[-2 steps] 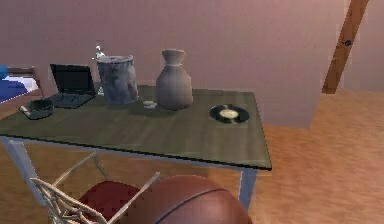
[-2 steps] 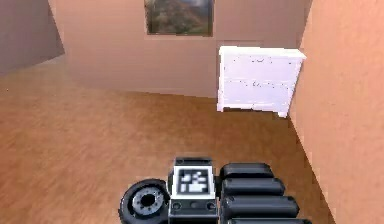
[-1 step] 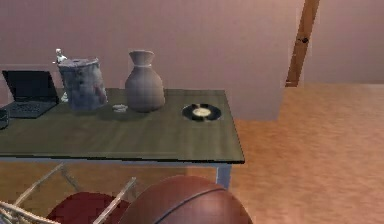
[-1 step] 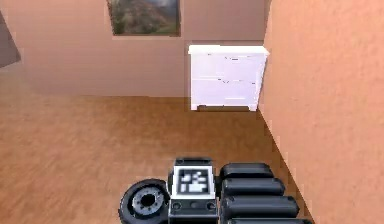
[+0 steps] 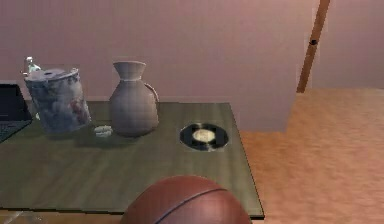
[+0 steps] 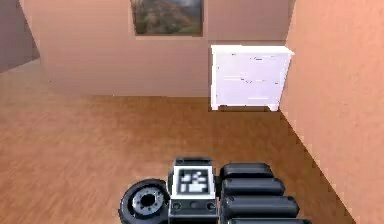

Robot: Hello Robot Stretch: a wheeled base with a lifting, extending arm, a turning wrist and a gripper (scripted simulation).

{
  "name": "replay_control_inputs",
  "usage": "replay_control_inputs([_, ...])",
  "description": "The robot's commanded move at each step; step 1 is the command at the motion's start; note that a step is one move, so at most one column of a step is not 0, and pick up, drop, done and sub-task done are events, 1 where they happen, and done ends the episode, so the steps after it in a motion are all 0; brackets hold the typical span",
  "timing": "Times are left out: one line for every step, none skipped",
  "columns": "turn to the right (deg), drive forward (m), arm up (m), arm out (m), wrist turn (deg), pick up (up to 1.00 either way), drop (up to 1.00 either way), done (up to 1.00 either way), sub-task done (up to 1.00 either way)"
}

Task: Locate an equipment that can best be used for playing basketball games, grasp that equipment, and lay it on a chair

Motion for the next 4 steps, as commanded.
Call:
replay_control_inputs([-45.0, 0.00, 0.00, 0.00, 0.0, 0.00, 0.00, 0.00, 0.00])
replay_control_inputs([-45.0, 0.00, 0.00, 0.00, 0.0, 0.00, 0.00, 0.00, 0.00])
replay_control_inputs([-39.0, 0.00, 0.00, 0.00, 0.0, 0.00, 0.00, 0.00, 0.00])
replay_control_inputs([-3.0, 0.00, 0.00, 0.00, 0.0, 0.00, 0.00, 0.00, 0.00])
